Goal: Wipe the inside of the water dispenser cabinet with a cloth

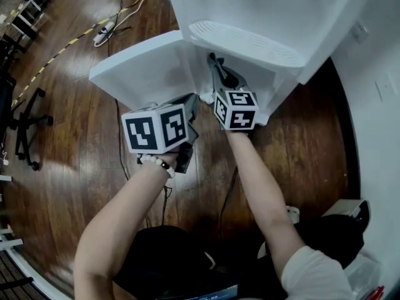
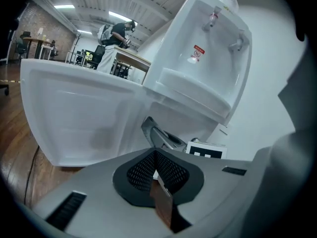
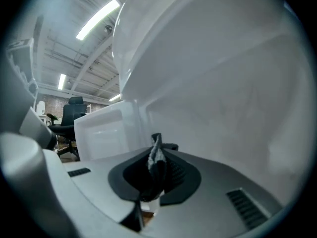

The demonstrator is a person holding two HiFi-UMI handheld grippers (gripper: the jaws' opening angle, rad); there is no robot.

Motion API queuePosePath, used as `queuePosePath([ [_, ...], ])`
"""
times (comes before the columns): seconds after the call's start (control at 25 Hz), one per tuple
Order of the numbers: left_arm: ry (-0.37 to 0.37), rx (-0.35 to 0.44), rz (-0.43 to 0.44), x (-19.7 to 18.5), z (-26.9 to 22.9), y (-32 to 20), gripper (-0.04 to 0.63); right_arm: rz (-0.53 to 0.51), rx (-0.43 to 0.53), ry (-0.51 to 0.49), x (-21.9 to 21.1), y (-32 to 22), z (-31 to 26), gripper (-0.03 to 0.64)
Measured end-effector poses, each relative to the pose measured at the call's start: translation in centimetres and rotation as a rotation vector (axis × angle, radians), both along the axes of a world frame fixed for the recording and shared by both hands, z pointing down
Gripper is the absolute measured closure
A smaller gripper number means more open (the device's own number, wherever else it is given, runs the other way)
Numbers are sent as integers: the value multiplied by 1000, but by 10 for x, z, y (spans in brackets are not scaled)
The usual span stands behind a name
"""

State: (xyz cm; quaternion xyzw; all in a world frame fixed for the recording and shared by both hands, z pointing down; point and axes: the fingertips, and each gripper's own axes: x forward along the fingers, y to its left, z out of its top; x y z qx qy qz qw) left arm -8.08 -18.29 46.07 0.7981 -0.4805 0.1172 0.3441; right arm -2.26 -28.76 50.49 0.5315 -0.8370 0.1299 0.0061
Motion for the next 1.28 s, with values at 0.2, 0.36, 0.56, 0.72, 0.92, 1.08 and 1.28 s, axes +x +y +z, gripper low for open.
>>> queuePosePath([
  [0.2, 34, -33, 16, 11, 1, 18, 606, 38, 135, -17, 10, -10, -35, 580],
  [0.36, 43, -16, 23, 15, -8, 17, 606, -30, 292, -155, 6, -8, -72, 580],
  [0.56, 37, -31, 31, 19, -6, 19, 606, -50, 278, -129, -4, -13, -54, 579],
  [0.72, 22, -38, 35, 19, -3, 19, 606, -8, 189, -131, 3, -17, -19, 579],
  [0.92, 20, -50, 37, 23, 0, 20, 606, 5, 89, -129, 7, -16, 28, 580],
  [1.08, 28, -57, 39, 26, 1, 19, 606, -9, 28, -133, 4, -18, 53, 578],
  [1.28, 20, -65, 18, 19, 6, 17, 606, -2, -67, -124, 3, -24, 86, 578],
])
